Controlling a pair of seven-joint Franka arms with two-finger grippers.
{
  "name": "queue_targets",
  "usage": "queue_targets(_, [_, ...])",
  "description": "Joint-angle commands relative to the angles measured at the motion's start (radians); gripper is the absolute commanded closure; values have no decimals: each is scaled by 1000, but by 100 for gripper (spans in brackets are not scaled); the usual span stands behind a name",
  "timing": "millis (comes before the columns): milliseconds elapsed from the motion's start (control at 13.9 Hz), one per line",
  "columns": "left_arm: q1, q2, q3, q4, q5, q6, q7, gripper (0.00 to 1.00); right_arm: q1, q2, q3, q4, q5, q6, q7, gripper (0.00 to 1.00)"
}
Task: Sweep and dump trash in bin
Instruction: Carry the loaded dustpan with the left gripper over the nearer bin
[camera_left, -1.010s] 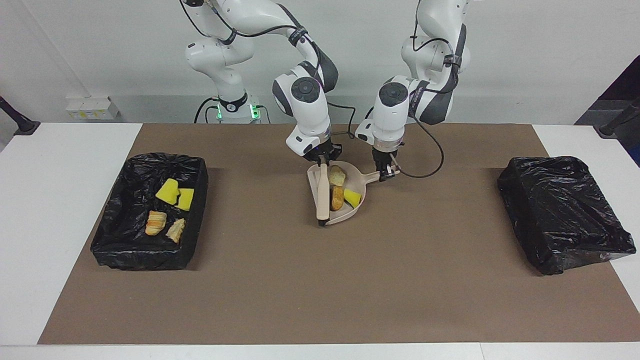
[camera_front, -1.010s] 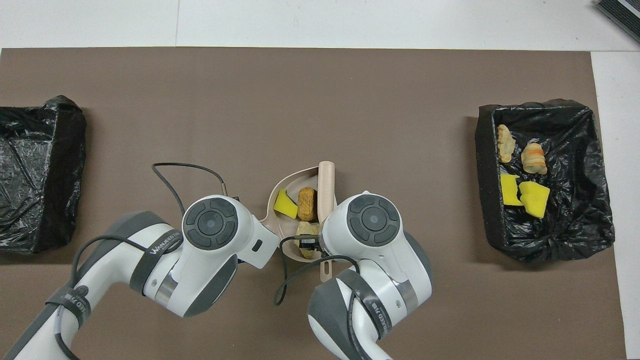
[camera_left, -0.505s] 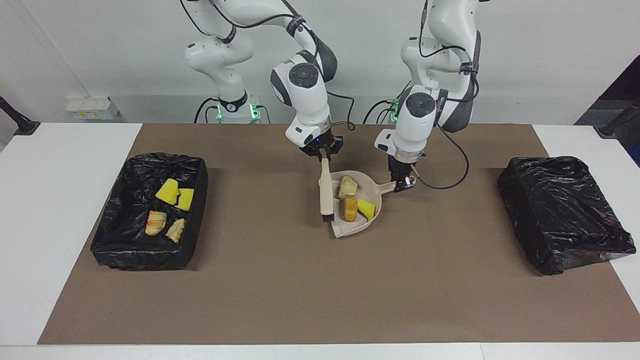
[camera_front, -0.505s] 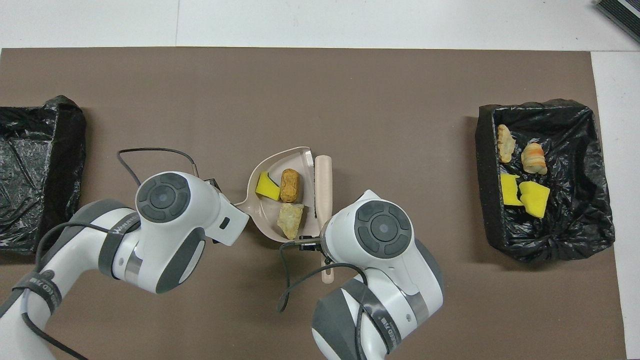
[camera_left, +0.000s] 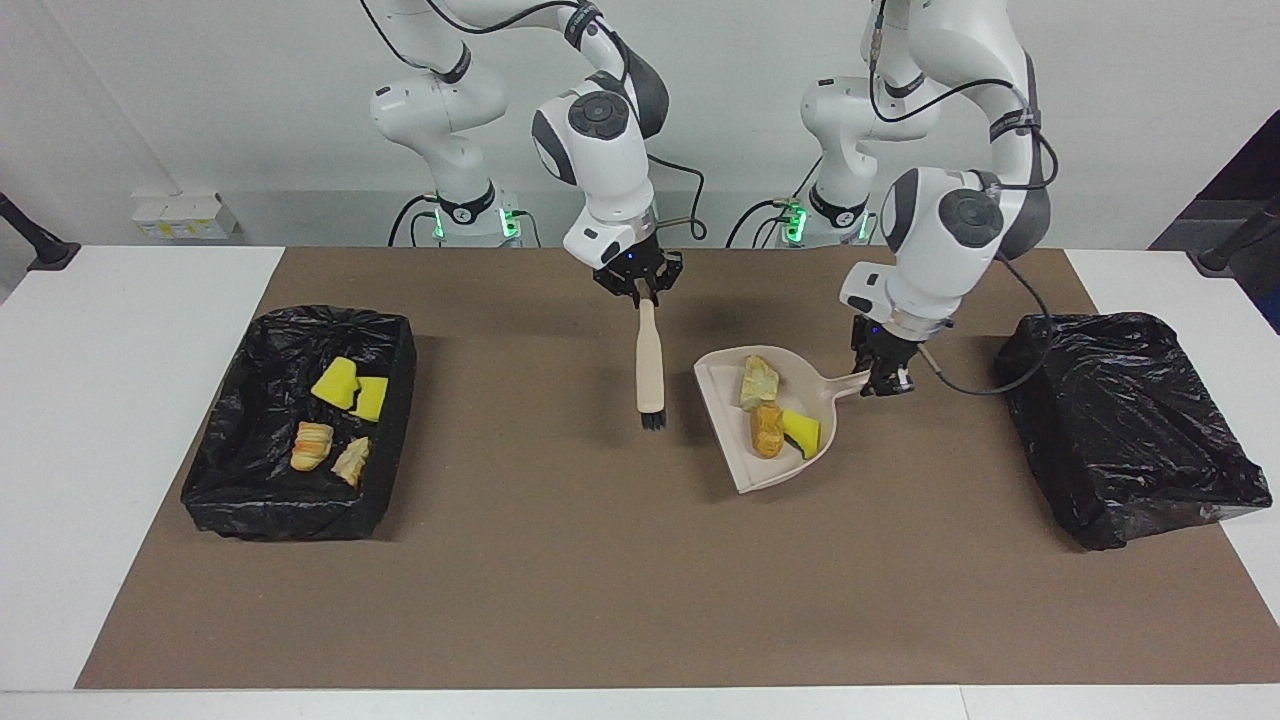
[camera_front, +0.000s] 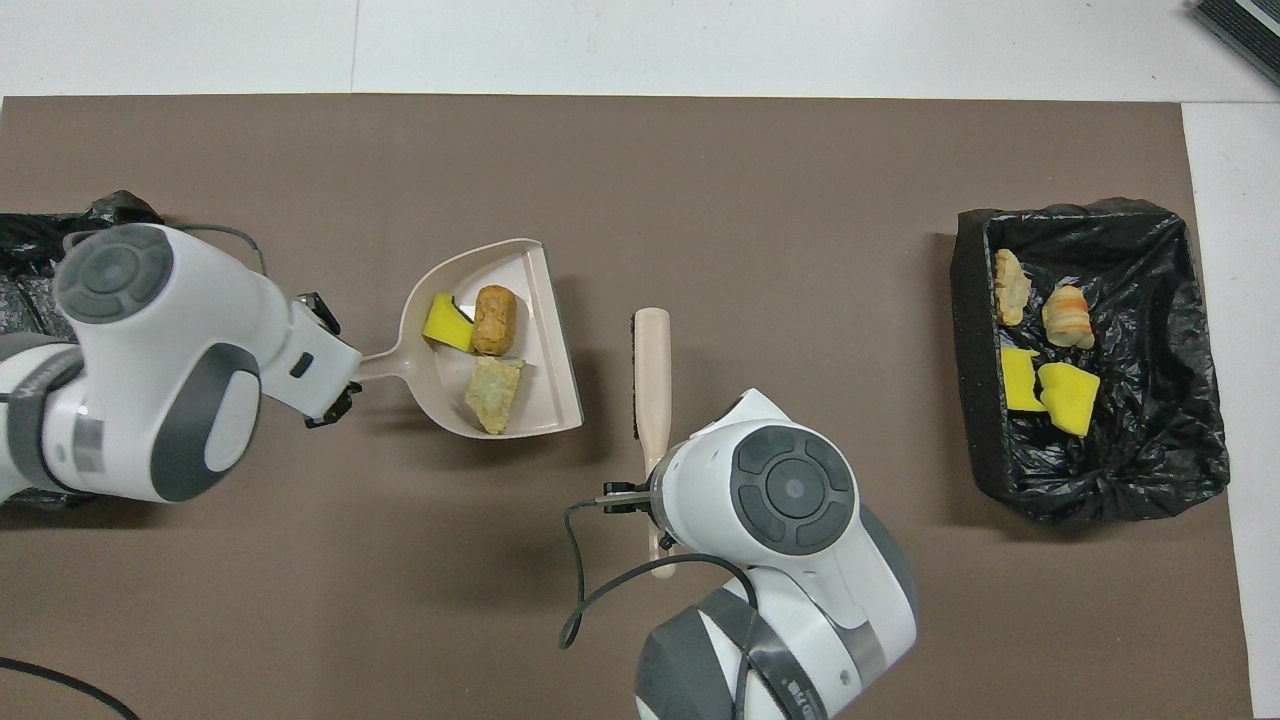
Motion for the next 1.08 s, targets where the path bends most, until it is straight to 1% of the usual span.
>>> queue_targets(0, [91,60,-6,141,-11,-104,94,100,-3,-25,3,-19,15,-9,-22,100])
queue_targets(72, [132,72,-6,179,-6,-130,134,100,0,-25,8,-19,8,-15,-12,100])
queue_targets(144, [161,83,-6,221,-6,-159,177,100,48,-18,8,-19,-9,-23,24,100])
queue_targets(216, [193,97,-6,256,-5,-180,223,100,105,-7,8,-18,-52,-23,107,100])
queue_targets(289, [226,103,-6,284,-2,-196,261,100,133,-5,8,-18,-95,-26,174,100])
queue_targets(361, [258,106,-6,302,-2,-205,301,100,171,-4,8,-30,-106,-28,205,100])
queue_targets(433, [299,109,-6,316,-2,-211,354,100,220,2,8,-51,-106,-7,233,100])
queue_targets(577, [390,112,-6,322,-2,-205,495,100,311,54,8,-70,-130,75,380,100])
queue_targets(649, [431,111,-6,322,-2,-207,569,100,337,67,8,-76,-143,98,418,100])
queue_targets(794, [529,109,-3,324,-2,-202,724,100,357,58,8,-102,-141,92,436,100])
queue_targets(866, [574,112,-3,339,9,-210,773,100,377,58,8,-104,-143,90,466,100])
queue_targets(1010, [614,134,-3,383,75,-226,801,100,395,68,8,-114,-143,103,486,100])
